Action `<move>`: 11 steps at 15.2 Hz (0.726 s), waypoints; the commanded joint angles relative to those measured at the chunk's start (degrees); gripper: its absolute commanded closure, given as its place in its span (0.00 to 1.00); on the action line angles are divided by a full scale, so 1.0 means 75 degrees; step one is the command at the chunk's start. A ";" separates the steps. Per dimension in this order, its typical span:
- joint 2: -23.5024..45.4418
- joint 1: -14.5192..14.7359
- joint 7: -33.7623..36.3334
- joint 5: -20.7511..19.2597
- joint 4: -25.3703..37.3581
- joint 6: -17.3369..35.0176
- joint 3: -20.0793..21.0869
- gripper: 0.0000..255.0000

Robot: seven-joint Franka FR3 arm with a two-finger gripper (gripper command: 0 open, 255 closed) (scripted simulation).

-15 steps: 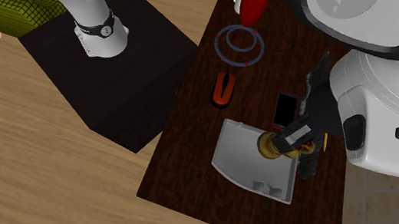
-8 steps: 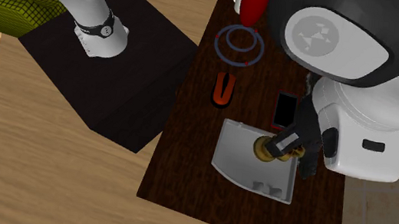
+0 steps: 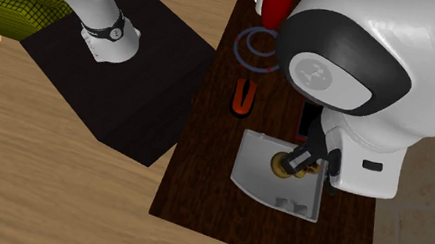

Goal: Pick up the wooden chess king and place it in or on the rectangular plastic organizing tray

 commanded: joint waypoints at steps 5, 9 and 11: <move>0.0050 0.0008 0.0018 -0.0015 -0.0038 0.0092 -0.0005 1.00; 0.0050 0.0008 0.0018 -0.0015 -0.0038 0.0092 -0.0005 0.00; 0.0050 0.0008 0.0018 -0.0015 -0.0039 0.0093 -0.0005 0.00</move>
